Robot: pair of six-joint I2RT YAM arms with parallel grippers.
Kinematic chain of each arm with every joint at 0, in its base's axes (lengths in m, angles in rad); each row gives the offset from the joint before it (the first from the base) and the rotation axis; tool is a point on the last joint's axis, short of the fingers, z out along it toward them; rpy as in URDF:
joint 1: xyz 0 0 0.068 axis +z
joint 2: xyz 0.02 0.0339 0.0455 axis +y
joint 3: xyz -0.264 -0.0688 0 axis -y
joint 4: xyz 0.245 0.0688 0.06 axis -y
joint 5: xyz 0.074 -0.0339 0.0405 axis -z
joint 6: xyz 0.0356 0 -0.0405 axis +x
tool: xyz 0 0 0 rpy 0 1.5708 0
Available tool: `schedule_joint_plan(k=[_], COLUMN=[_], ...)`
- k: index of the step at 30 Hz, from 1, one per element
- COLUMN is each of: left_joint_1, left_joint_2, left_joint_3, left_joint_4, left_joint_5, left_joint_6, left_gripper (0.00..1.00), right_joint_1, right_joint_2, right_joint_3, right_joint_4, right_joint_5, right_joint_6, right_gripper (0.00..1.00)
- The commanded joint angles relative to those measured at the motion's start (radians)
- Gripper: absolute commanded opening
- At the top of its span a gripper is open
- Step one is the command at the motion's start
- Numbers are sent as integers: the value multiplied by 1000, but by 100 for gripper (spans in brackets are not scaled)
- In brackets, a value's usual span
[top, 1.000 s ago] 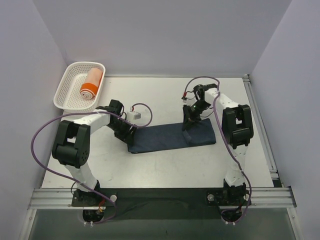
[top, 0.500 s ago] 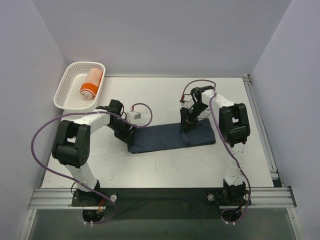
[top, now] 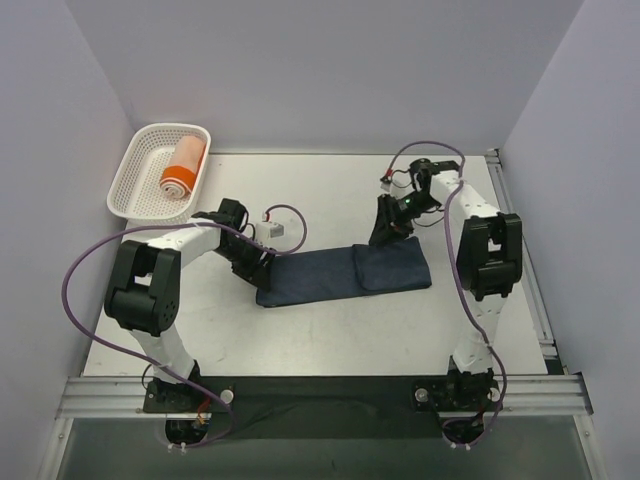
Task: Roll the towels
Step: Fold the towel
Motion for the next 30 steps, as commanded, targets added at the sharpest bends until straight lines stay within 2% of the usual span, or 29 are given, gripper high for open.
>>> schedule_joint_plan(k=[1,6,13,18,19,22,24,26,30], left_joint_1=[-9,-9,-8,-8,-6,-6,-5,9,57], left_joint_2=[-22,-8,34,-3,-12,-58,-97,-136,-196], left_joint_3=[59,72,90,78,64,27,-4,-30,-47], left_joint_4=[18,24,32,30,29,29,29,36,56], left_joint_5=[47,30,19,31,36,68,82,97,146], left_joint_6=[10,8,-13,-1,3,36,57,66,68], left_gripper=[60,60,59,60,61,62,63,63,63], right_joint_1=[-68,-56,35,73,73,61,40,4,-86], right_joint_2=[-13,39,148,207,201,120,23,-40,-150], right_joint_3=[25,33,65,81,81,65,47,30,-27], right_joint_4=[-46,-47,-15,-3,-3,-9,-18,-30,-88], right_joint_5=[-38,39,105,125,107,30,1,-8,31], right_joint_6=[-20,-31,-23,-23,-26,-52,-64,-76,-90], right_gripper=[23,15,14,27,34,46,51,54,52])
